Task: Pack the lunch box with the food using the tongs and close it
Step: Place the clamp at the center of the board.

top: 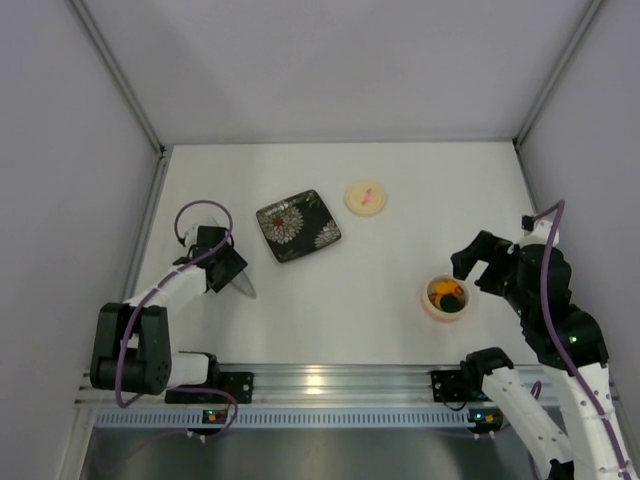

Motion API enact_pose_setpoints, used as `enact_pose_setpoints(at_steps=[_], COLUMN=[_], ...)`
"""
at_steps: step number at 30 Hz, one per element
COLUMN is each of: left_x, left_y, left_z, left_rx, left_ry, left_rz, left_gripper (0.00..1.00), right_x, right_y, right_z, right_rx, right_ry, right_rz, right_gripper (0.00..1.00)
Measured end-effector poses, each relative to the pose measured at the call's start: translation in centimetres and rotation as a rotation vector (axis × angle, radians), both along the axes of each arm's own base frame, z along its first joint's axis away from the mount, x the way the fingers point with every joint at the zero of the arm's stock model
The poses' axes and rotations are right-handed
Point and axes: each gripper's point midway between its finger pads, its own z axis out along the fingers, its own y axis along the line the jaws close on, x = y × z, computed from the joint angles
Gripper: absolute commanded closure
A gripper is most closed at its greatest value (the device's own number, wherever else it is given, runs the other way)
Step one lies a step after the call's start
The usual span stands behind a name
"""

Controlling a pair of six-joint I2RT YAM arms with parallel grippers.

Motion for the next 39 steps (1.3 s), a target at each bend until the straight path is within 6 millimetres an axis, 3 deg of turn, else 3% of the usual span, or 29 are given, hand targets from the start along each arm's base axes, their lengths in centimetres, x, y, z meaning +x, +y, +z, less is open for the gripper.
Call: enact_pose_setpoints(at_steps=[12,21,25,28,32,34,37,39], left_x=[0.7,1.9,2.5,3.8,6.7,8.1,10.7,12.3], left_y=[-0.6,-0.7,-2.1,-6.3,-14.9,-19.3,-25.3,-28.7], left_z=[1.0,5.6,8.5,12.7,18.9,20.6,20.9,19.7], left_rx=[-0.028,-0.034,-0.007,0.029,0.043,0.057,0.098,0.128], left_ry=[-0.048,-0.166,-0.217,-0.291,-0.413,-0.446,-0.464,-0.460], left_rz=[-0.014,-0.023,-0.085,-0.220,-0.436,-0.532,-0.648,-0.702], left_gripper=[0.28,0.29,0.28,0.28,0.28,0.29,0.31,0.31], right_x=[0.0,0.0,0.0,0.1,0.1,0.0,-0.1,-0.3], right_y=[0.0,0.1,0.1,0.1,0.1,0.1,0.1,0.0], right_z=[0.0,0.0,0.0,0.0,-0.1,0.0,0.1,0.2], right_rx=[0.000,0.002,0.003,0.003,0.002,0.003,0.002,-0.002], right_ry=[0.000,0.000,0.003,0.003,0.004,0.003,-0.002,-0.006], right_rz=[0.000,0.005,0.006,0.006,0.006,0.007,0.007,0.010], right_gripper=[0.01,0.01,0.00,0.01,0.01,0.01,0.01,0.01])
